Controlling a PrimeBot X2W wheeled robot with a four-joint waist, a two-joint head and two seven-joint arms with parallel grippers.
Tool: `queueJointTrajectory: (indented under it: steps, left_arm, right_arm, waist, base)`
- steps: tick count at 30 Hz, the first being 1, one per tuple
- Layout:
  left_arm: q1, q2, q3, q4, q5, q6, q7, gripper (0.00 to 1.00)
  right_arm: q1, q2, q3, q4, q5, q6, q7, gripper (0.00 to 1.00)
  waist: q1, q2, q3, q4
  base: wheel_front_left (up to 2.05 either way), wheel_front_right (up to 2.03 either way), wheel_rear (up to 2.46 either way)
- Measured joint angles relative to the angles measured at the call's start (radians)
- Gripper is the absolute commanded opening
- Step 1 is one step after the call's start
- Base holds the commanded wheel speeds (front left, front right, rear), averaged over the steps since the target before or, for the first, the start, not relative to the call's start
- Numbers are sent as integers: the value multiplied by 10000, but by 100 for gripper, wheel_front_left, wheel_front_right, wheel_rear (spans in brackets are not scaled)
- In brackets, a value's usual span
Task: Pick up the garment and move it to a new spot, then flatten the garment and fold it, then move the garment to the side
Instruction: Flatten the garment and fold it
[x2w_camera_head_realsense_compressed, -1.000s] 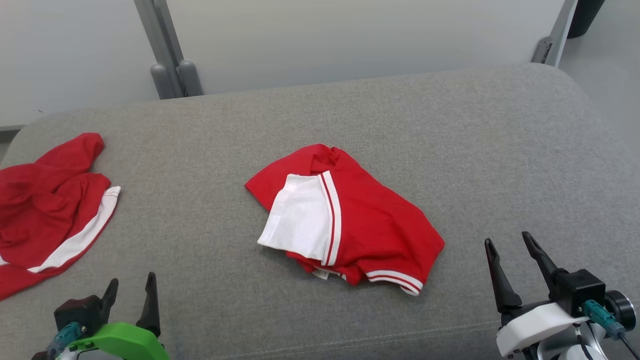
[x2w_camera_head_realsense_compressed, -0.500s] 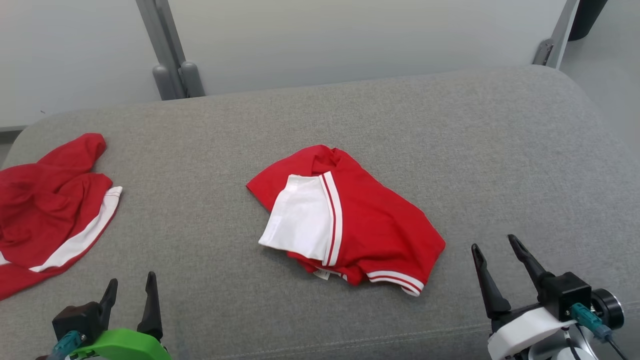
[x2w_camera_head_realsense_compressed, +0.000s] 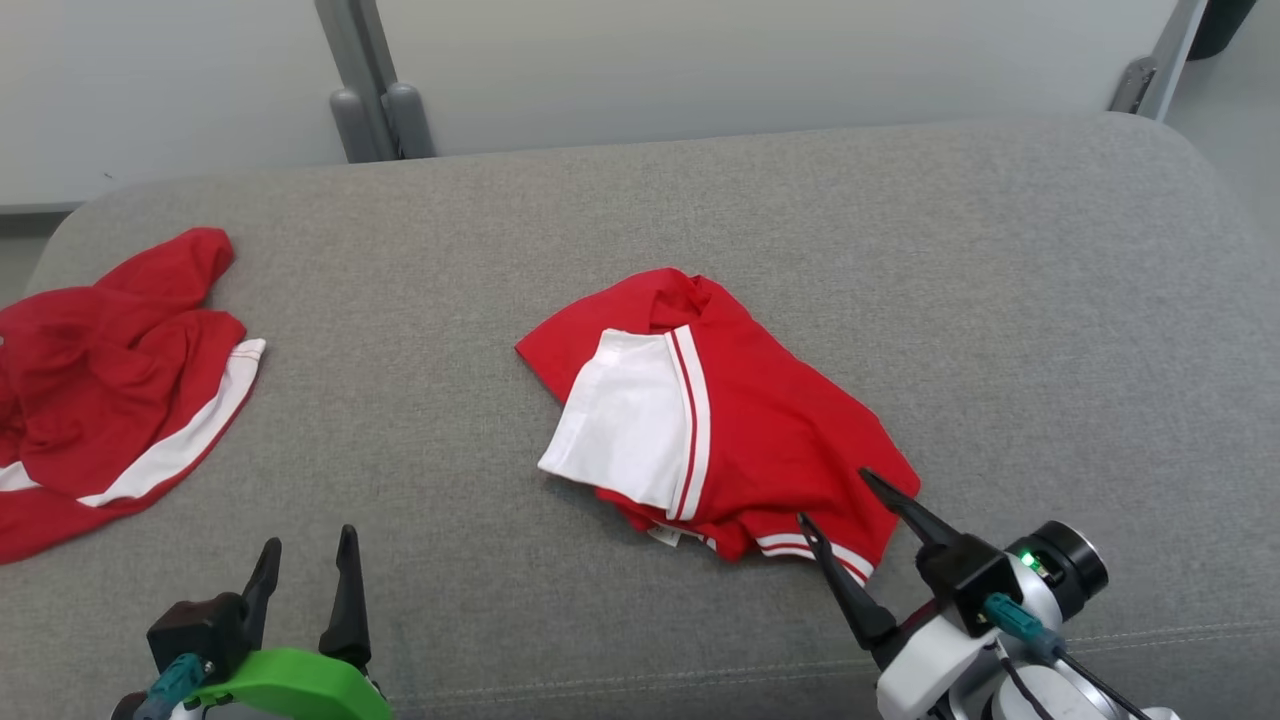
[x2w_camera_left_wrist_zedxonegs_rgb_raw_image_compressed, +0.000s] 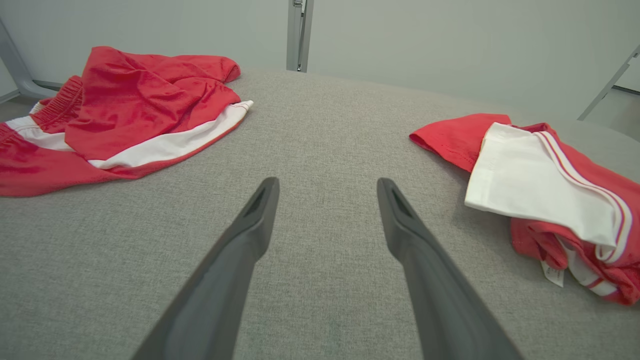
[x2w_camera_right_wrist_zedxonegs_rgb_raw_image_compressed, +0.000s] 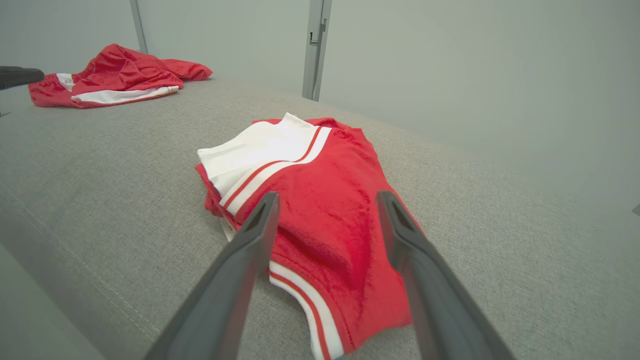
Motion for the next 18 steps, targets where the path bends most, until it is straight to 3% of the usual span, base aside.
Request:
queueJointTrajectory:
  steps: [18]
  left_arm:
    - [-345,-531,-213,-564,280,4,0,100]
  right_arm:
    - [-2051,221,1313,1923,-748,109,826,100]
  waist:
    - [0,0,832,1024]
  base:
    - [0,0,0]
